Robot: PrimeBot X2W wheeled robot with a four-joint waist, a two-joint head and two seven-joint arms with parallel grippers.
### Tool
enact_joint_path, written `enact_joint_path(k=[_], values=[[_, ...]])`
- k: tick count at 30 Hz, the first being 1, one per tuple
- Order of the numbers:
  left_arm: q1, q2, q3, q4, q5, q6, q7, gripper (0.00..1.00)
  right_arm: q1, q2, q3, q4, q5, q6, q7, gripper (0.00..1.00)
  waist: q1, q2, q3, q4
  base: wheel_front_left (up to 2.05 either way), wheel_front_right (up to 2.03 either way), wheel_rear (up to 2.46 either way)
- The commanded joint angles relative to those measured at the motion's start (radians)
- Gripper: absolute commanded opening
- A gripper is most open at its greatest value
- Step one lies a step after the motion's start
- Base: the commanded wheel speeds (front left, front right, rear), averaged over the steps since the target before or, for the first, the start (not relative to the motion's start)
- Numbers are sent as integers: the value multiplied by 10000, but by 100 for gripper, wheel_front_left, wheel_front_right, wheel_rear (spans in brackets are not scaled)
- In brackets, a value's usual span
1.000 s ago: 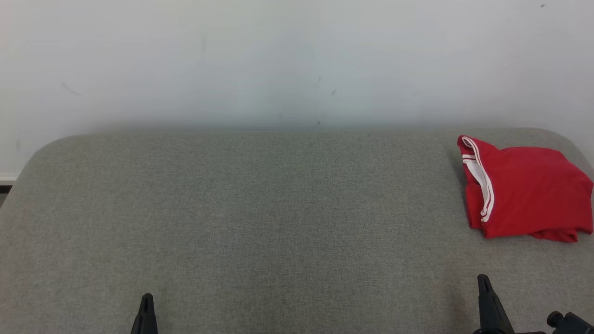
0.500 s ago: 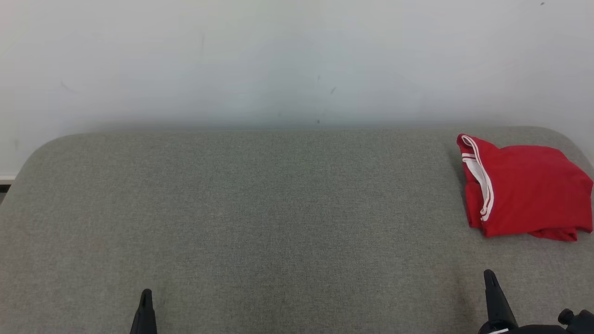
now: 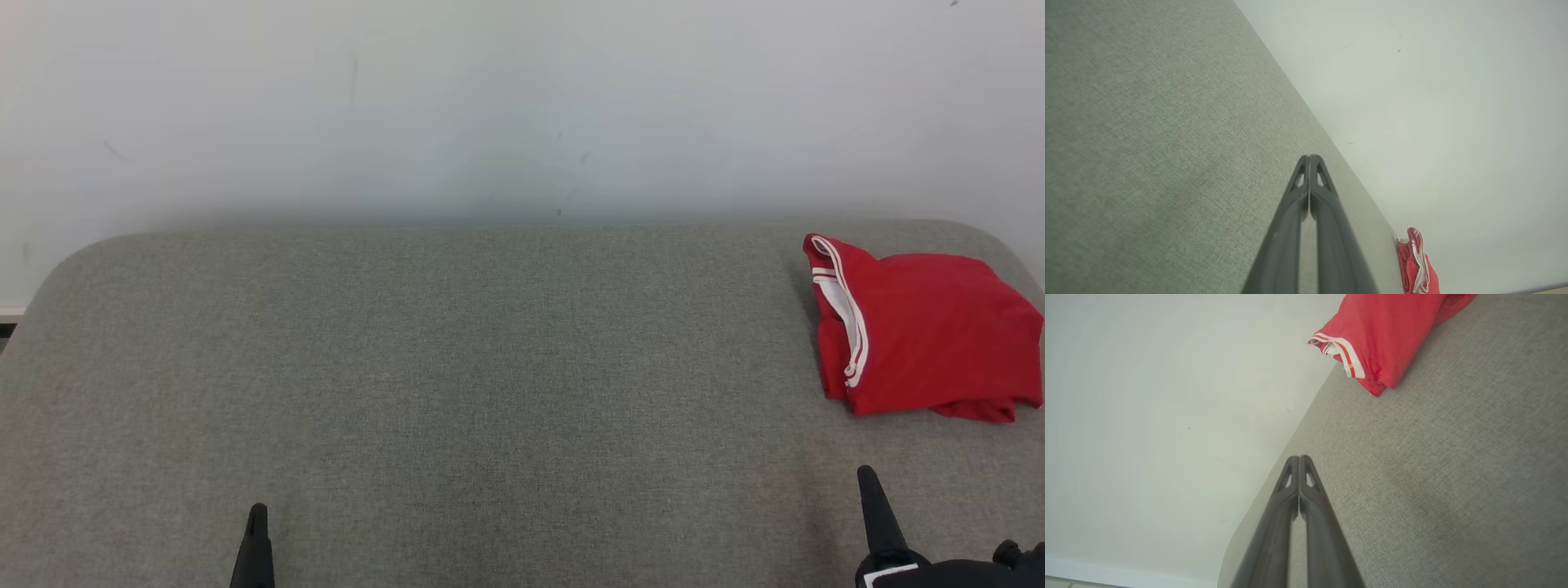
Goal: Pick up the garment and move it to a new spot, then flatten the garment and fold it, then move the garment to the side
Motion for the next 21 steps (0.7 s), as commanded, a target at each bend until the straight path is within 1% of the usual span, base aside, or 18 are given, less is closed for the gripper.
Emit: enact_joint_path(k=[1, 9, 21], values=[[-228, 36, 6, -146, -272, -63, 43, 0, -160, -90, -65, -93, 290, -10, 89, 0, 0, -1, 4, -2, 0, 0, 0], [-290, 39, 5, -203, -1259, -86, 219, 0, -279, -100, -201, -99, 1210, -11, 399, 0, 0, -1, 32, -14, 0, 0, 0], [-318, 42, 2, -262, -2435, -143, 434, 0, -385, -98, -377, -103, 2299, -13, 783, 0, 0, -1, 70, -31, 0, 0, 0]])
